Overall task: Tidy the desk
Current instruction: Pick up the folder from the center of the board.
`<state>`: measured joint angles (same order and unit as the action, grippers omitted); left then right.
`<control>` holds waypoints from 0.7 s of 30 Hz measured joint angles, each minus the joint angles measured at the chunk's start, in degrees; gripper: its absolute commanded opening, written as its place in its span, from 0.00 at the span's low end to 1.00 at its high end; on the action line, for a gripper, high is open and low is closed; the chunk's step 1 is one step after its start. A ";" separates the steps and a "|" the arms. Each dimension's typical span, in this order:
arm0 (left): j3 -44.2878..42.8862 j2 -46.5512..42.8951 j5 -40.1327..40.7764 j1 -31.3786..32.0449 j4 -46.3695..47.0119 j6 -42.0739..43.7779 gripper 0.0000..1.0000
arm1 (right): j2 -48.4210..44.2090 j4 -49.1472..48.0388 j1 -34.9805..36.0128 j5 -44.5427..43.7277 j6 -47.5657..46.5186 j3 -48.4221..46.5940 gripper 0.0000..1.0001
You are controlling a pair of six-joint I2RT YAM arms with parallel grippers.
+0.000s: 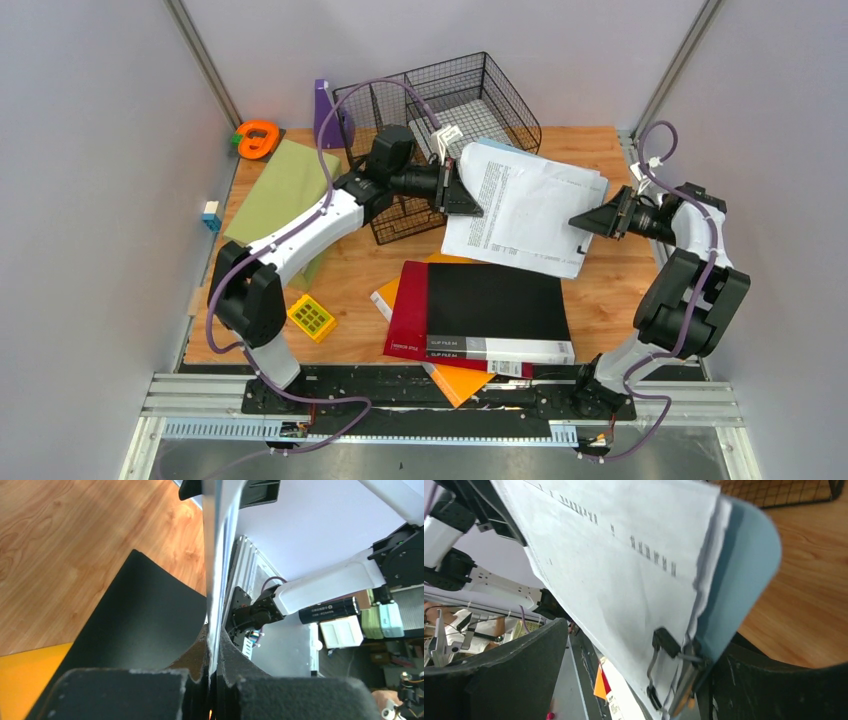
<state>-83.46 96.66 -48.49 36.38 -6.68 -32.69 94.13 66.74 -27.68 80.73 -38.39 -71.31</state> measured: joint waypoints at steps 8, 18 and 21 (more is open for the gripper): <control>-8.63 4.37 -5.05 -3.34 -2.32 -2.38 0.03 | 2.01 12.04 3.54 4.72 -10.19 -7.28 0.17; -37.79 18.43 -3.34 -7.98 -22.62 4.94 0.57 | 4.66 20.87 4.44 8.83 -12.94 -14.78 0.00; -41.29 20.04 -1.99 -9.22 -25.62 6.03 0.69 | 5.97 21.14 4.70 8.28 -12.63 -16.70 0.00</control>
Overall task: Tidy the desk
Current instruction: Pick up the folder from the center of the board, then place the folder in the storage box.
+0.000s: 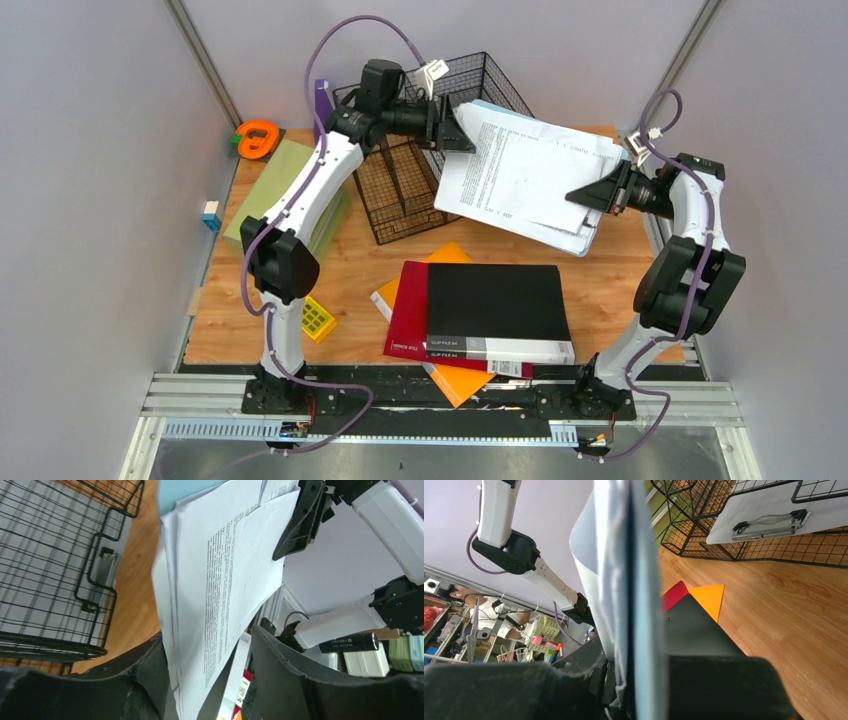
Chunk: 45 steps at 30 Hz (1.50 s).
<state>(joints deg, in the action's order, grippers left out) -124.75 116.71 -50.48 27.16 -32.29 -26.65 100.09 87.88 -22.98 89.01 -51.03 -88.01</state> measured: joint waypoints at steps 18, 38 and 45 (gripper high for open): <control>0.22 -1.51 4.59 -14.01 -3.74 4.33 1.00 | 13.55 0.90 0.87 -2.49 11.67 -29.22 0.00; 3.32 -5.84 9.11 -13.81 -6.12 8.83 1.00 | 6.08 -84.43 11.23 -5.27 89.55 -12.35 0.00; 6.21 -7.80 11.34 -14.10 -6.03 8.57 1.00 | 5.44 -104.87 12.48 -8.57 108.13 -12.22 0.00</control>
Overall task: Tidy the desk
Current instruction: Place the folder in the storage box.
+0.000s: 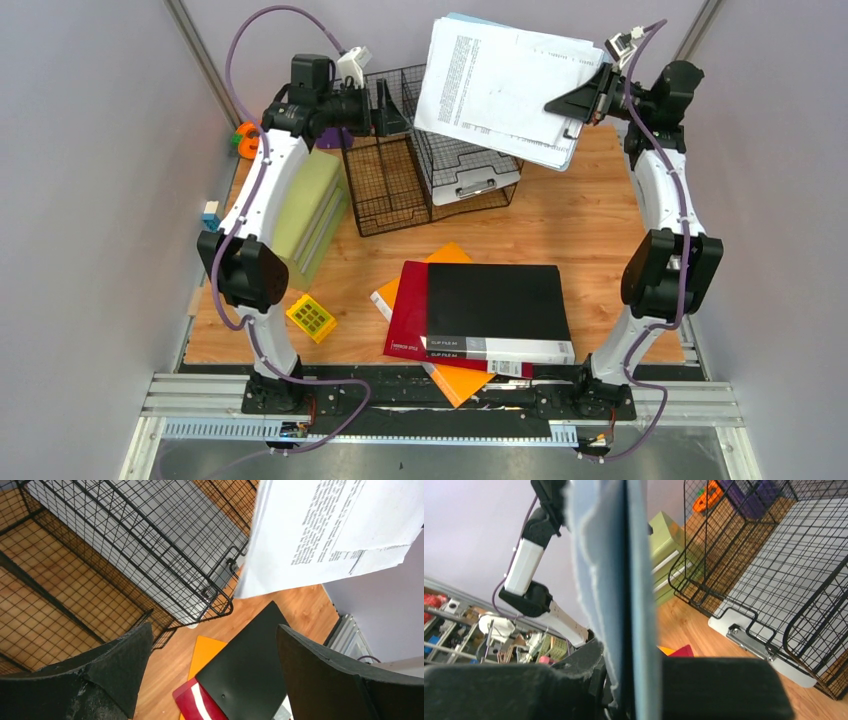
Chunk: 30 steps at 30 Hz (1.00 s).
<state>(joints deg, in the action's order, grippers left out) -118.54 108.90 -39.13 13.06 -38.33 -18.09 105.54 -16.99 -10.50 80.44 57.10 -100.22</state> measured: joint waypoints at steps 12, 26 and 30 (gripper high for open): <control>7.54 -3.06 5.11 -0.22 4.66 -3.72 1.00 | -6.75 -12.17 3.52 -20.39 11.26 19.63 0.00; 20.46 -6.14 2.08 0.28 12.79 -8.00 1.00 | -8.79 -0.04 9.49 -40.11 6.10 28.50 0.00; 20.72 -6.82 2.14 1.18 14.16 -7.98 1.00 | -10.03 1.55 9.18 -42.14 5.57 29.16 0.00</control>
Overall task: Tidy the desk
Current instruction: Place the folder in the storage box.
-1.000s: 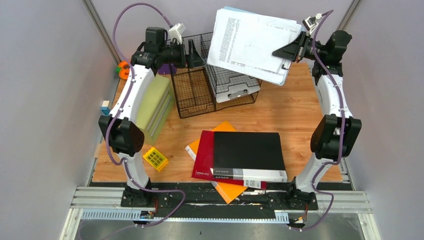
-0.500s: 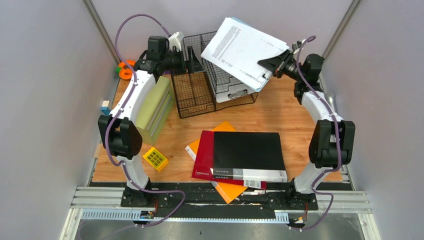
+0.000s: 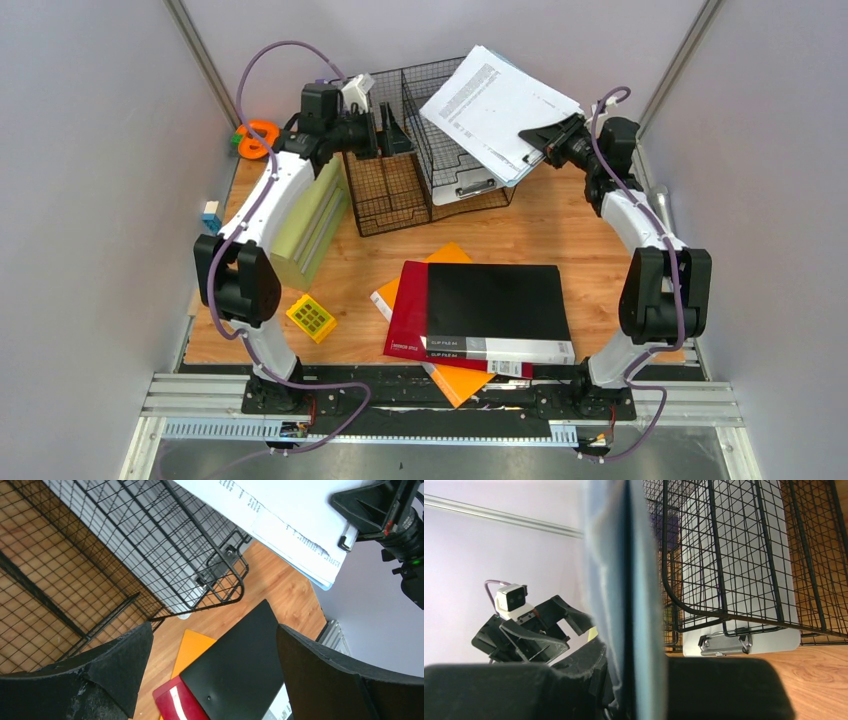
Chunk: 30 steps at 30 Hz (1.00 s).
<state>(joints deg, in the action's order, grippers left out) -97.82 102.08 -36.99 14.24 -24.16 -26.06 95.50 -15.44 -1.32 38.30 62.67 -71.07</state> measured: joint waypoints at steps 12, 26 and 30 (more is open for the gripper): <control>-0.02 -0.50 0.83 4.57 1.16 0.66 1.00 | -0.15 4.28 1.16 -2.91 -1.73 -0.02 0.35; 0.20 -3.17 3.19 13.88 1.09 4.17 1.00 | -2.12 10.10 8.07 -2.01 -4.50 -0.70 0.85; 1.79 -4.59 4.98 15.67 0.98 6.12 1.00 | -3.61 11.41 8.48 -1.27 -6.29 -0.70 0.88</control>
<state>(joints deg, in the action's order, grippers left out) -96.03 97.49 -32.01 29.91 -23.18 -19.94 91.90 -4.03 7.16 37.04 56.38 -71.77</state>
